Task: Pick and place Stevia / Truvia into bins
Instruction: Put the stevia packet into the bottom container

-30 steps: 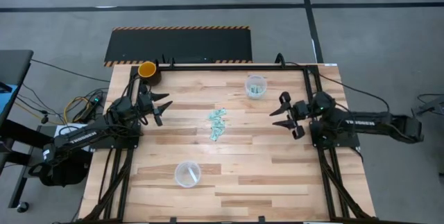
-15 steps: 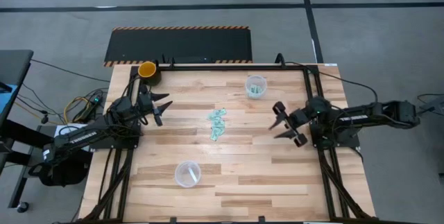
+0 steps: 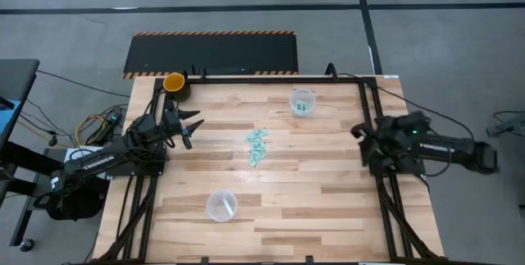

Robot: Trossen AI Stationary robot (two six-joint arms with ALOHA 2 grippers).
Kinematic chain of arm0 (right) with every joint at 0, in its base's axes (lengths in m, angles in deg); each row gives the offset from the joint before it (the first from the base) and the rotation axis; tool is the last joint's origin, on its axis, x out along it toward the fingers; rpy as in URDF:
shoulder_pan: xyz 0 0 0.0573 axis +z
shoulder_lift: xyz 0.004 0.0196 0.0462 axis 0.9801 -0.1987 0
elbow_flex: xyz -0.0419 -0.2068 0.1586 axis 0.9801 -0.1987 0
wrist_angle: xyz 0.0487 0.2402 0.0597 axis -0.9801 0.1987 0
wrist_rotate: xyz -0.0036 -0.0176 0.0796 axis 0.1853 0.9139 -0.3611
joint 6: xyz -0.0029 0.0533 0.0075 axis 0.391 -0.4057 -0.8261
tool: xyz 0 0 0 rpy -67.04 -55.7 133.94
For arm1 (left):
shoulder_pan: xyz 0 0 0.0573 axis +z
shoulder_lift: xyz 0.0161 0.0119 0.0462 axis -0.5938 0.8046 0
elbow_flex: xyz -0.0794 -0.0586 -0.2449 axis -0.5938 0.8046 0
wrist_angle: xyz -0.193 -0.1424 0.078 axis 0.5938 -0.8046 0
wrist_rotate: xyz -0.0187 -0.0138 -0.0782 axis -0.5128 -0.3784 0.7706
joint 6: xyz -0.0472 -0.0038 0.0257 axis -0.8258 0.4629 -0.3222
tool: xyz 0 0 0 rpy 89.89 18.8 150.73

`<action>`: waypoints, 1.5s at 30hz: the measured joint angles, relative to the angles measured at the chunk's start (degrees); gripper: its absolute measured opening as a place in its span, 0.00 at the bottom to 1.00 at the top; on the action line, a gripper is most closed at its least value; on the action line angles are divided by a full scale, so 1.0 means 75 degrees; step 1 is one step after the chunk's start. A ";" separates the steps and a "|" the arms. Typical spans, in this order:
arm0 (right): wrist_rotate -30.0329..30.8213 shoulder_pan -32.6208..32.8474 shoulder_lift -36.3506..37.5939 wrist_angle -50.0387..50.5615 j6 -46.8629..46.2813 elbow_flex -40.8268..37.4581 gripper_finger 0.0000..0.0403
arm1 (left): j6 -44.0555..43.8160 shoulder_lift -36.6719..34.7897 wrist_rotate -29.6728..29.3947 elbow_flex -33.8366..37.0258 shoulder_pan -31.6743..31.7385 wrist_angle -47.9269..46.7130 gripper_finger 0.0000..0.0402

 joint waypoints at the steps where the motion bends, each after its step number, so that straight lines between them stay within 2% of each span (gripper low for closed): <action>1: -0.0121 -0.0112 0.0288 0.0001 -0.0124 0.0000 0.40 | 0.0000 0.0001 0.0000 0.0000 0.0000 0.0000 0.41; 8: -0.0452 -0.0721 0.1823 0.0015 -0.0502 0.0000 0.40 | 0.0000 0.0000 0.0000 0.0000 0.0000 0.0000 0.41; 13: -0.0600 -0.1153 0.2659 0.0009 0.0068 0.0000 0.40 | 0.0000 0.0002 0.0002 0.0000 0.0000 0.0000 0.41; 17: -0.0363 -0.1594 0.3288 0.0119 0.0458 0.0003 0.40 | 0.0000 0.0000 0.0000 -0.0003 0.0000 0.0000 0.41; 20: 0.0633 -0.2029 0.3534 0.0518 0.0535 0.0003 0.40 | 0.0000 0.0001 0.0000 -0.0002 0.0000 0.0000 0.41; 25: 0.3336 -0.2768 0.3504 0.1530 0.0019 0.0006 0.40 | 0.0000 0.0000 0.0000 -0.0003 0.0000 0.0000 0.41; 31: 0.5325 -0.3207 0.3506 0.3095 -0.1342 0.0006 0.40 | 0.0000 0.0003 -0.0003 -0.0003 0.0000 0.0000 0.41; 34: 0.5838 -0.3248 0.3412 0.3838 -0.2046 0.0003 0.40 | 0.0000 0.0001 -0.0003 -0.0002 0.0000 0.0000 0.41; 37: 0.5949 -0.3216 0.3328 0.4308 -0.2347 0.0003 0.40 | 0.0000 0.0001 -0.0006 0.0000 0.0000 0.0000 0.41; 42: 0.5269 -0.3060 0.3288 0.5394 -0.1525 0.0003 0.40 | 0.0000 0.0001 -0.0006 -0.0001 0.0000 0.0000 0.41; 45: 0.5841 -0.2957 0.3287 0.6193 -0.1130 0.0003 0.40 | 0.0000 0.0001 -0.0009 0.0000 0.0000 0.0000 0.41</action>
